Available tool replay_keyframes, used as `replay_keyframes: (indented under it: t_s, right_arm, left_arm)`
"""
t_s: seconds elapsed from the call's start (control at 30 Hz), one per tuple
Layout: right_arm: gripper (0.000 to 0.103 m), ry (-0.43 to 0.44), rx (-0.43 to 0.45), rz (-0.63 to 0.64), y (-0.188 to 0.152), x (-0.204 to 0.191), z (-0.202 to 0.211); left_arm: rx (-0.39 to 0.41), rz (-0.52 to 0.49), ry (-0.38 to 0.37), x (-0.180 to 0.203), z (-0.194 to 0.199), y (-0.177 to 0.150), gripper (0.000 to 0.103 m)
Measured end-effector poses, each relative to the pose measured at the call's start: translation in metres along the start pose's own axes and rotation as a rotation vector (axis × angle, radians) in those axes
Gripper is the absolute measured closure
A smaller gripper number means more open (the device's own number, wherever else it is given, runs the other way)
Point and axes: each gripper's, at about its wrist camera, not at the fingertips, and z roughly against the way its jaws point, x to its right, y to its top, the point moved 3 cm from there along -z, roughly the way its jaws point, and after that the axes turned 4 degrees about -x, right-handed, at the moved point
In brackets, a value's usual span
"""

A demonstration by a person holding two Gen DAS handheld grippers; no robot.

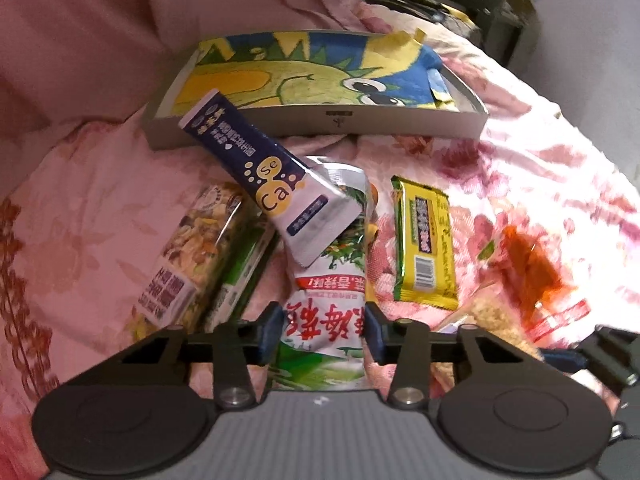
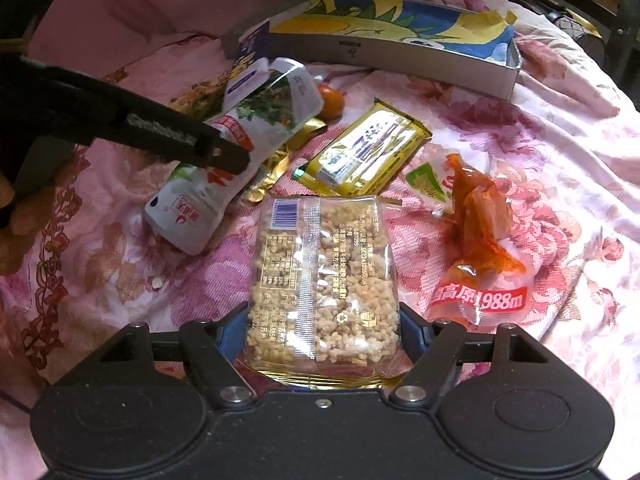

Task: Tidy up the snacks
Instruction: 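Grasp the white-green vegetable pouch with left gripper while right grasps the clear cereal bag, then lift both held snacks and carry them over the cartoon box tray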

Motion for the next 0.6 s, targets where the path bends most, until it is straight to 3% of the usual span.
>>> replay_keyframes:
  t_s: [0.13,0.37,0.6]
  right_arm:
    - [0.027,-0.001,0.018,-0.009,0.0,0.0,0.004]
    - [0.027,0.015,0.074,-0.047,0.003,0.005,0.015]
    - [0.027,0.03,0.167,-0.092,0.013,0.015,0.028]
  left_arm:
    - [-0.013,0.069,-0.015,-0.005,0.005,-0.004,0.058]
    - [0.073,0.093,-0.059,0.0,0.031,-0.003,0.058]
    - [0.174,0.12,-0.058,0.001,0.046,0.006,0.058]
